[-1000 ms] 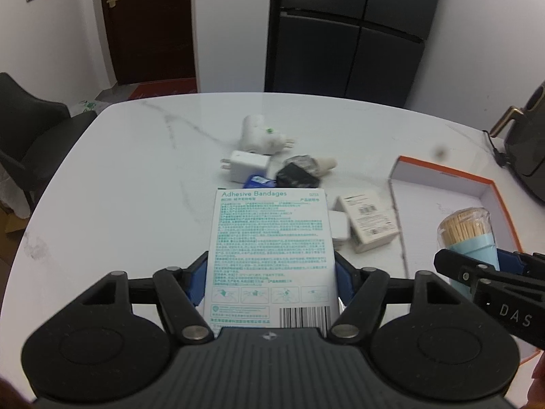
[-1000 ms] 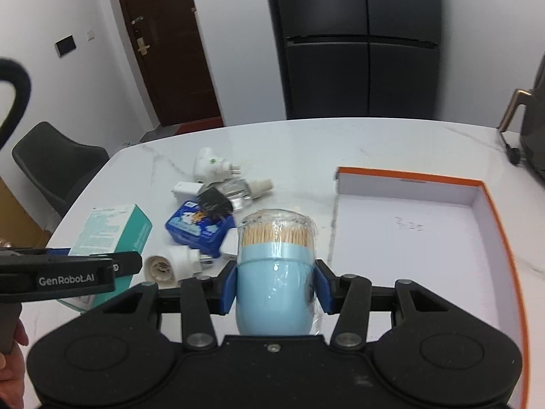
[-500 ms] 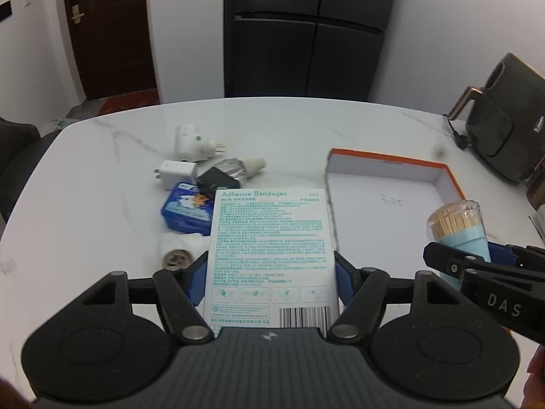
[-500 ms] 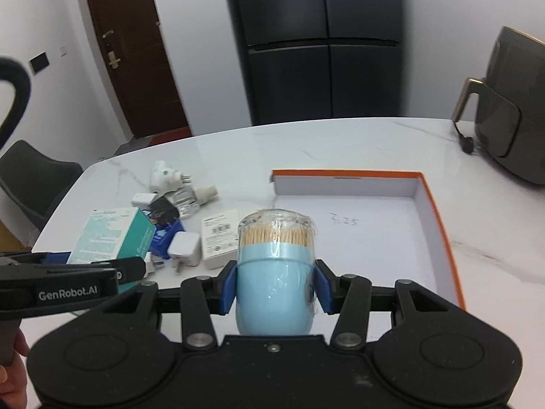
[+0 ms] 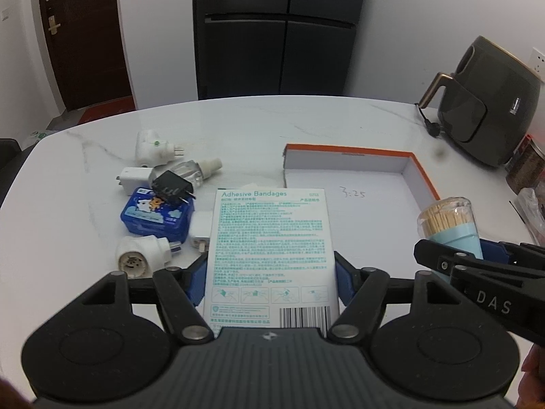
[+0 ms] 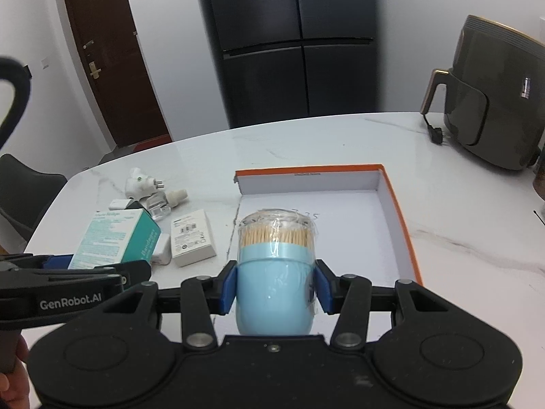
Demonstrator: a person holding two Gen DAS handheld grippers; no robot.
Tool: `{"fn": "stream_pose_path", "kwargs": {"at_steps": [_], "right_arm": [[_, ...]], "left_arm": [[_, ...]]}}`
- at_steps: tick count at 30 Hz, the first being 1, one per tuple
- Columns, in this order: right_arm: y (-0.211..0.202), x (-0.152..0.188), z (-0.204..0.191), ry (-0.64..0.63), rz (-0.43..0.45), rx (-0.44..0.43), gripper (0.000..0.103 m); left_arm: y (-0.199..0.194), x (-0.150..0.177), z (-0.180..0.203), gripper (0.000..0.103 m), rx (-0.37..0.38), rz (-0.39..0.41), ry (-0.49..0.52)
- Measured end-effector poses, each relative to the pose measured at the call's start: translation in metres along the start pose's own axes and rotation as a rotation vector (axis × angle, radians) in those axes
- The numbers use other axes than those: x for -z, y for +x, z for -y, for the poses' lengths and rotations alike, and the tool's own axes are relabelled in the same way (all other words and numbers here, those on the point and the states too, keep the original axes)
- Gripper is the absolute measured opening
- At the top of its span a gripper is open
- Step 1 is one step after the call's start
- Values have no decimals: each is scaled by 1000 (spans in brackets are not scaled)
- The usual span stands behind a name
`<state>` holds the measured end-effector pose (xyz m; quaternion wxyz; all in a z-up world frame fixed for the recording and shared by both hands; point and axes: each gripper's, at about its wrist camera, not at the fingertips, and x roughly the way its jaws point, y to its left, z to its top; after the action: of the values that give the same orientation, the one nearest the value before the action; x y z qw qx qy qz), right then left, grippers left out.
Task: Organize rigid objects
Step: 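Carry the toothpick container and bandage box with both tools over the orange-rimmed tray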
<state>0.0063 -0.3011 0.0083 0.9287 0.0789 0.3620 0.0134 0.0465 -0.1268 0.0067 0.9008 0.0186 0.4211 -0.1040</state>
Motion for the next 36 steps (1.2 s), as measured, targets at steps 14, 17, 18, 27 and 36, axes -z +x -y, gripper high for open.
{"fn": "stream_pose_path", "kwargs": {"at_steps": [14,17,18,27,36], "right_arm": [[-9,8,25,44,-3,36,57],[-12,11,29,49,-2,42,57],[-12,12,31,51,-3,44,57],[-21,20,43,69,-4,61,57],[-27,29,56,91,-10,79,57]], "left_arm": [[1,3,26,72,34,-7,39],[1,5,31,72,39,-9,44],[1,6,32,72,42,-12,45],[-1,10,45,72,58,-16,61],[-1,17,58,72,71,-24,75]]}}
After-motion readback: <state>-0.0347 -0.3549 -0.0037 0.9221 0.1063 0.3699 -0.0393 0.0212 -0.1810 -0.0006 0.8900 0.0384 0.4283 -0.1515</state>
